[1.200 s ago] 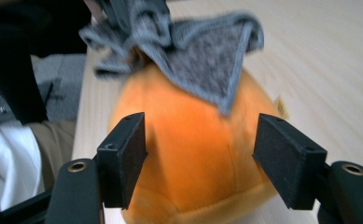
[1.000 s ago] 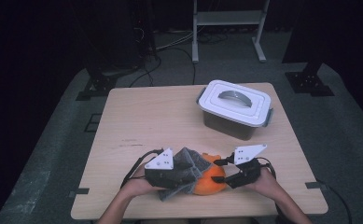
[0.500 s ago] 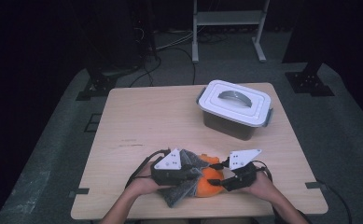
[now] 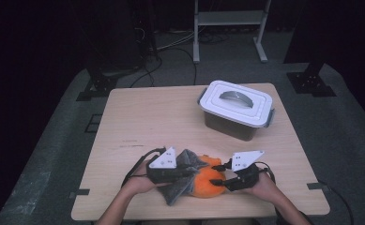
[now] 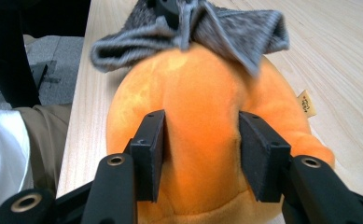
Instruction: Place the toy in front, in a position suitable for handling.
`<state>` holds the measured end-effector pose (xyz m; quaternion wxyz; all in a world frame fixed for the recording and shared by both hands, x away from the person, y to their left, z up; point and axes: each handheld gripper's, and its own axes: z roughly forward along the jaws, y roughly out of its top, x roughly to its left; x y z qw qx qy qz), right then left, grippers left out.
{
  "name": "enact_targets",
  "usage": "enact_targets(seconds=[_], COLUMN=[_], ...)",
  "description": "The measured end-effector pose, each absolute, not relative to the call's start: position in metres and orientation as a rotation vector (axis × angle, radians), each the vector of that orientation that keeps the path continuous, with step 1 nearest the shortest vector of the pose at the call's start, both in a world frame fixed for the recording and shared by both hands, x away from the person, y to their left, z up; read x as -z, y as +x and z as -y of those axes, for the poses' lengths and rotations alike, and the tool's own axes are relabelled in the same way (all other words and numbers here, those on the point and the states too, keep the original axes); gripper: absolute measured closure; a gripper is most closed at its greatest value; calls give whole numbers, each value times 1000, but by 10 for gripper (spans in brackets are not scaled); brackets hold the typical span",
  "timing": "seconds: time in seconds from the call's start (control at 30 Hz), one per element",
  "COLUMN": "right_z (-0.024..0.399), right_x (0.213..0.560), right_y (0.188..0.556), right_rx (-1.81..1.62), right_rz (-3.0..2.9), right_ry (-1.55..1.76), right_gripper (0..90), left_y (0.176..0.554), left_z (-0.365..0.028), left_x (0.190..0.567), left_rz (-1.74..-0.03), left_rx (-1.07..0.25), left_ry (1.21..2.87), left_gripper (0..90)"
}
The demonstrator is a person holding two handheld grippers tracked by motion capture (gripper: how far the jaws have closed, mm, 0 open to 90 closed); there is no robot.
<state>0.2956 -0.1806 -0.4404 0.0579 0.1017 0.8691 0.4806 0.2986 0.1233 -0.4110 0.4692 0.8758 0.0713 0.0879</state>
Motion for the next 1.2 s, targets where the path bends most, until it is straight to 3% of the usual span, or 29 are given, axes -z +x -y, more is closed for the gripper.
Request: enact_targets(seconds=[0.17,0.33,0.47,0.7,0.8,1.07,1.2], right_z=[181,178,181,184,186,184,184], right_x=[441,440,442,442,442,442,442], right_y=[297,297,298,300,301,302,302], right_rx=[-1472,-1461,-1468,-1462,-1458,-1468,-1464], right_rz=[-2632,-2621,-2619,-2625,-2629,-2627,-2632], right_ry=[316,325,335,331,348,369,358], right_gripper=[530,529,529,544,547,541,543], left_y=[298,295,298,301,302,291,290], left_z=[-147,-129,-124,-151,-156,-118,-113], left_x=[425,422,421,432,435,418,424], left_rz=[-275,-214,-193,-258,-281,-147,-117], left_rx=[-177,-133,-138,-202,-163,-114,-132], left_ry=[2078,1976,1970,2040,2001,1907,1967], left_gripper=[786,787,789,792,792,798,798])
